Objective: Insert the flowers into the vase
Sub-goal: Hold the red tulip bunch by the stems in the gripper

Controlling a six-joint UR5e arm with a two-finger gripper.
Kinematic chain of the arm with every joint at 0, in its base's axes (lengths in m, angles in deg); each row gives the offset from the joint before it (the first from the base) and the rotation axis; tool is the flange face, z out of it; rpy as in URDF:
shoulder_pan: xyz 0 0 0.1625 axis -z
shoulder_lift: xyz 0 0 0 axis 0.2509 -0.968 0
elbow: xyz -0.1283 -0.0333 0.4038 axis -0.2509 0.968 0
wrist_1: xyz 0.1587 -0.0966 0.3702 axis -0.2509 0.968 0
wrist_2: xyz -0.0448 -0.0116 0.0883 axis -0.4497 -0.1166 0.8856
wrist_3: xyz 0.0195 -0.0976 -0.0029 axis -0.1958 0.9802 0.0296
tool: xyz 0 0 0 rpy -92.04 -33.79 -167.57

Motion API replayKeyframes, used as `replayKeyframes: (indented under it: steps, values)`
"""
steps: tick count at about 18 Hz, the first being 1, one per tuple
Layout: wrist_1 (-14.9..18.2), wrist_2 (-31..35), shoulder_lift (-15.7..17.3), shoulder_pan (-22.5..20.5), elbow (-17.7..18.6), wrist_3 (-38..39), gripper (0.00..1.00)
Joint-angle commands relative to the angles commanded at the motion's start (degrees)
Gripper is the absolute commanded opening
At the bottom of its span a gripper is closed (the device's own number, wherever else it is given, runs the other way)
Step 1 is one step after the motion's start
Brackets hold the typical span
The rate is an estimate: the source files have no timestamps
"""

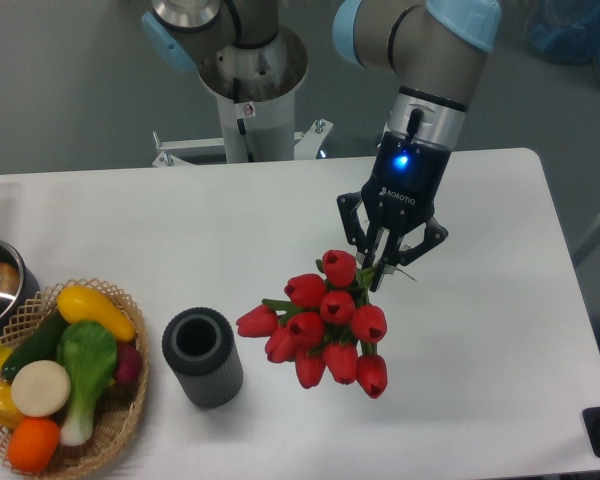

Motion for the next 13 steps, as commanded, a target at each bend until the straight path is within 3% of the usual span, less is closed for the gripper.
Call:
replayKeyframes:
  steps: [6,13]
  values:
    - [0.1,-0.7,-0.2,-0.2,-1.0,0.7,0.09]
    - [-0.2,-12.8,-1.4,-0.9,-1.4,0.5,0.09]
